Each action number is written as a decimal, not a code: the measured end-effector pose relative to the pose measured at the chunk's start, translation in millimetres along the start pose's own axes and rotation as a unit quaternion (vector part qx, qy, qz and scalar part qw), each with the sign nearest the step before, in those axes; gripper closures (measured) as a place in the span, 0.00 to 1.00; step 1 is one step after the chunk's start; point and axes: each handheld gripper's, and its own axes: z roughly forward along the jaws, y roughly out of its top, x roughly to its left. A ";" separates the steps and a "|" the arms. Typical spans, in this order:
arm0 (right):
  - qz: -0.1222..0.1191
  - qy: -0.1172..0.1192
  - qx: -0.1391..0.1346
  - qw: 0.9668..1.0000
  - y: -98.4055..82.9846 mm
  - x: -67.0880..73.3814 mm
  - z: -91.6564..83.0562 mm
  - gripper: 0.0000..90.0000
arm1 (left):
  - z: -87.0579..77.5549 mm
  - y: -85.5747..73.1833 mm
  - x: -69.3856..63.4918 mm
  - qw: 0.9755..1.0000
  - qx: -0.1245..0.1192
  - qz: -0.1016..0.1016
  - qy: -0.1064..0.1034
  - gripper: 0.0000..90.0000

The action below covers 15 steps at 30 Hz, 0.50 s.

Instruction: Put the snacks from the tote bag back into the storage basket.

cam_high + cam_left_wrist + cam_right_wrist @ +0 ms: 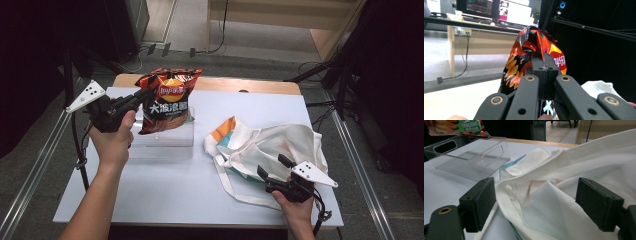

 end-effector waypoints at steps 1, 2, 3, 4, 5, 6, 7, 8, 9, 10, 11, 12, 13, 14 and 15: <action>0.000 0.000 0.000 1.000 -0.1 -0.1 0.1 0.19 | -1.6 0.5 1.4 1.000 0.001 0.001 0.002 1.00; -0.001 0.000 0.000 1.000 -0.2 -0.1 0.2 0.19 | -3.2 0.5 2.9 1.000 0.001 0.000 0.002 1.00; -0.001 -0.001 0.000 1.000 -0.2 -0.1 0.2 0.19 | -4.5 0.4 4.2 1.000 -0.001 -0.001 0.002 1.00; -0.003 -0.002 0.000 1.000 -0.2 -0.3 0.2 0.19 | -5.6 -0.2 5.8 1.000 0.000 -0.002 0.001 1.00; 0.000 -0.001 0.000 1.000 -0.2 0.1 0.2 0.19 | -6.6 -1.1 6.9 1.000 0.001 -0.003 0.002 1.00; 0.000 -0.001 0.000 1.000 -0.2 0.1 0.2 0.19 | -7.1 -2.5 8.2 1.000 0.002 -0.003 0.003 1.00; -0.001 -0.002 0.000 1.000 -0.3 0.1 0.2 0.19 | -7.2 -4.1 9.6 1.000 0.004 -0.002 0.003 1.00; -0.001 -0.002 0.000 1.000 -0.3 0.1 0.2 0.19 | -7.5 -5.6 10.8 1.000 0.006 -0.003 0.004 1.00; 0.000 -0.002 0.001 1.000 -0.4 0.3 0.3 0.19 | -7.9 -7.2 12.4 1.000 0.006 -0.005 0.005 1.00; 0.001 -0.002 0.002 1.000 -0.5 0.8 0.4 0.19 | -8.2 -8.7 14.3 1.000 0.007 -0.006 0.005 1.00; 0.001 -0.002 0.002 1.000 -0.6 1.0 0.5 0.19 | -8.6 -10.0 15.7 1.000 0.008 -0.008 0.005 1.00; 0.002 -0.001 0.003 1.000 -0.7 1.2 0.7 0.19 | -9.1 -11.1 17.3 1.000 0.009 -0.009 0.005 1.00; 0.001 -0.002 0.003 1.000 -0.8 1.3 0.9 0.19 | -9.3 -12.3 18.8 1.000 0.010 -0.010 0.003 1.00; 0.001 -0.002 0.004 1.000 -0.9 1.4 1.0 0.19 | -9.4 -13.6 20.1 1.000 0.013 -0.010 0.004 1.00; 0.001 -0.002 0.003 1.000 -0.9 1.5 1.1 0.19 | -9.3 -15.1 21.4 1.000 0.017 -0.009 0.004 1.00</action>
